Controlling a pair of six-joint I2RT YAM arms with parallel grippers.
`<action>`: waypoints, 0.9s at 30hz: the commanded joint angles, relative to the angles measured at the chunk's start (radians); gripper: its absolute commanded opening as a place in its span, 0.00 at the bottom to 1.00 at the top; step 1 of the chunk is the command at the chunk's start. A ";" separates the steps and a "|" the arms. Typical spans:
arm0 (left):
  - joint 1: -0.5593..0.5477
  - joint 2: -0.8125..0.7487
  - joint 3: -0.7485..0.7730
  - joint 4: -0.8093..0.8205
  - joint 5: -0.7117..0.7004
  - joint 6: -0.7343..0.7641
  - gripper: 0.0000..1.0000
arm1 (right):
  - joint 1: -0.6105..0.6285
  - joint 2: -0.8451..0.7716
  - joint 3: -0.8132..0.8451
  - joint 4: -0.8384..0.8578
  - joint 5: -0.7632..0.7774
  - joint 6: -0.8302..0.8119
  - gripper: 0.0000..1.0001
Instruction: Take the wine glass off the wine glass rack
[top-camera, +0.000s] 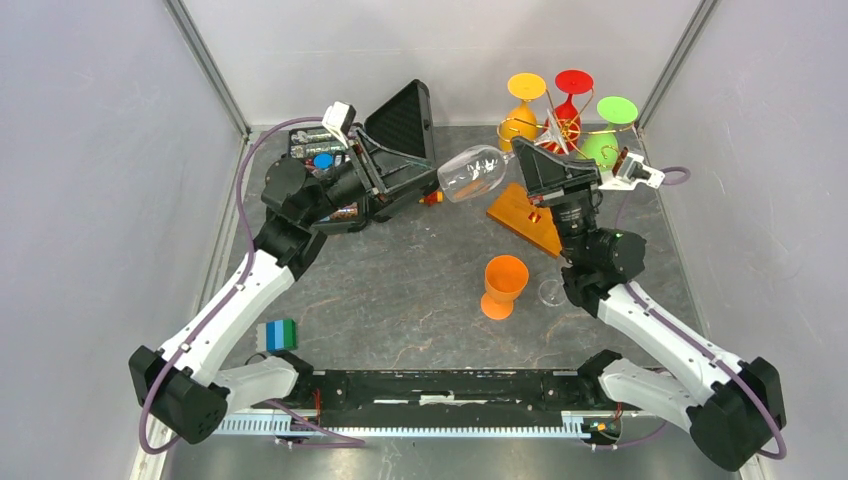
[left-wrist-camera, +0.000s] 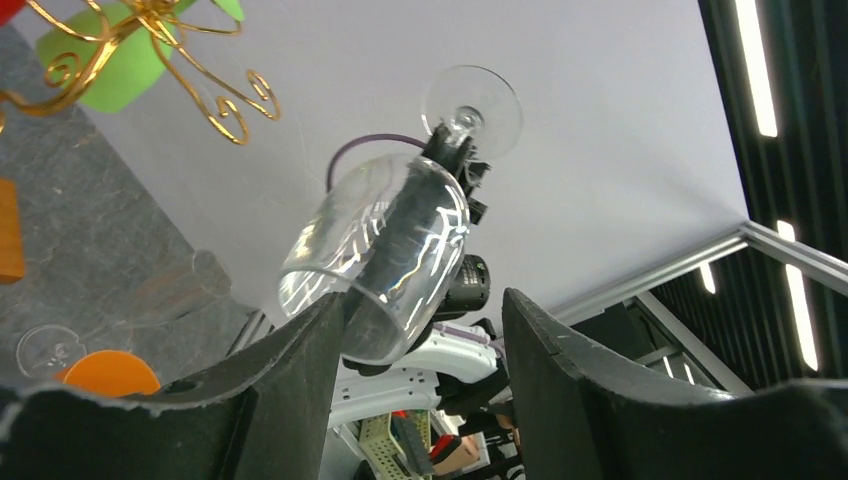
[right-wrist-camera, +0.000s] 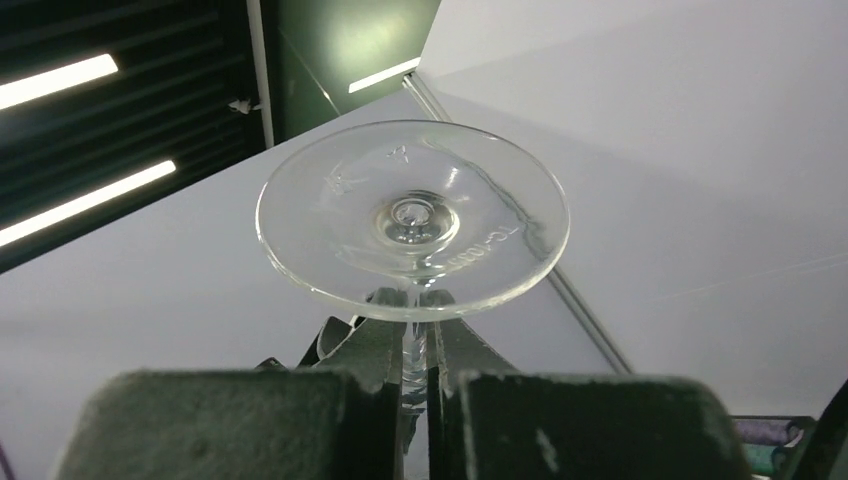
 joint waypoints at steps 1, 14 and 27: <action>-0.024 0.018 0.026 0.108 0.034 -0.052 0.60 | 0.001 0.041 0.012 0.155 -0.001 0.159 0.00; -0.117 0.025 0.032 0.127 -0.092 -0.035 0.18 | 0.001 0.081 -0.048 0.244 0.034 0.210 0.00; -0.142 0.028 0.021 0.185 -0.164 0.013 0.09 | 0.001 0.077 -0.075 0.235 0.071 0.275 0.00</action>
